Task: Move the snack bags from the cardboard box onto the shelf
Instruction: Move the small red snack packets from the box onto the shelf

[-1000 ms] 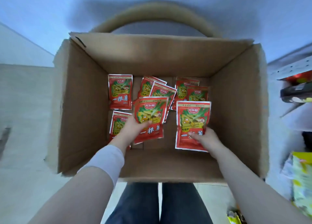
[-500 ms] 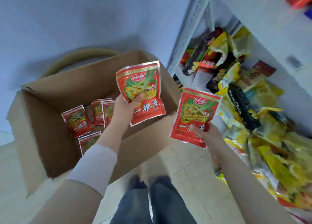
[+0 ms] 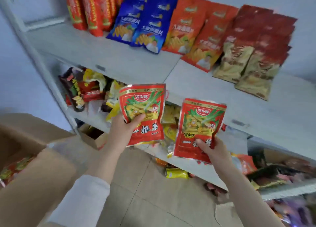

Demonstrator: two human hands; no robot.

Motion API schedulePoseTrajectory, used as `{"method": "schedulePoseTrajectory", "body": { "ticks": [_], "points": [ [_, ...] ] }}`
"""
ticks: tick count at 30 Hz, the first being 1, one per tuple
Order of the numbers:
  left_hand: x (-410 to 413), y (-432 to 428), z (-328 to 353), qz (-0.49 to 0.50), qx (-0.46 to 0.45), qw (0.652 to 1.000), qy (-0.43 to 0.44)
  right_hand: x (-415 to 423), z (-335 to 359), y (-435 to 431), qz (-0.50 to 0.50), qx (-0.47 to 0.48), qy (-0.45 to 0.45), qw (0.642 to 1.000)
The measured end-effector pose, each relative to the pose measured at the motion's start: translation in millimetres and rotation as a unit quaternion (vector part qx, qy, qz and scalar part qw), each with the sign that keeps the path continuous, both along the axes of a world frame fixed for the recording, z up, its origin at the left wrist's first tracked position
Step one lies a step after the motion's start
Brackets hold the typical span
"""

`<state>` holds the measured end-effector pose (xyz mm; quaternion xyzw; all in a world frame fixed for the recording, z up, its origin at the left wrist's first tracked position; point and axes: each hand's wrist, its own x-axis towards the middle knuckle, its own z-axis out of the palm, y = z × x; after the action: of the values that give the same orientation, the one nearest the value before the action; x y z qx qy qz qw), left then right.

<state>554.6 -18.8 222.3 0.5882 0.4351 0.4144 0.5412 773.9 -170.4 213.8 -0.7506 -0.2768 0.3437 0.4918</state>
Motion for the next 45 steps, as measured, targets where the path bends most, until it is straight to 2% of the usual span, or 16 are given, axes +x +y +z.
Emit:
{"method": "schedulePoseTrajectory", "body": {
  "ticks": [5,10,19,25,31,38,45],
  "points": [
    [167,-36,38,-0.121,0.052,0.991,0.013,125,30,-73,-0.125,0.052,-0.011,0.991],
    [285,-45,61,-0.188,0.073,0.979,0.023,215,47,-106,-0.193,0.069,-0.029,0.978],
    [458,-14,79,-0.281,0.110,0.952,0.042,360,62,-73,-0.289,0.105,-0.076,0.949],
    [569,8,98,-0.318,0.125,0.939,0.038,446,69,-42,-0.322,0.134,-0.060,0.935],
    [671,22,94,-0.314,0.115,0.941,0.049,527,59,-14,-0.344,0.124,-0.085,0.927],
    [766,33,84,-0.281,0.076,0.954,0.068,629,51,19,-0.327,0.115,-0.074,0.935],
    [826,57,67,-0.176,0.021,0.980,0.090,698,39,58,-0.291,0.096,-0.072,0.949]
  ]
}}
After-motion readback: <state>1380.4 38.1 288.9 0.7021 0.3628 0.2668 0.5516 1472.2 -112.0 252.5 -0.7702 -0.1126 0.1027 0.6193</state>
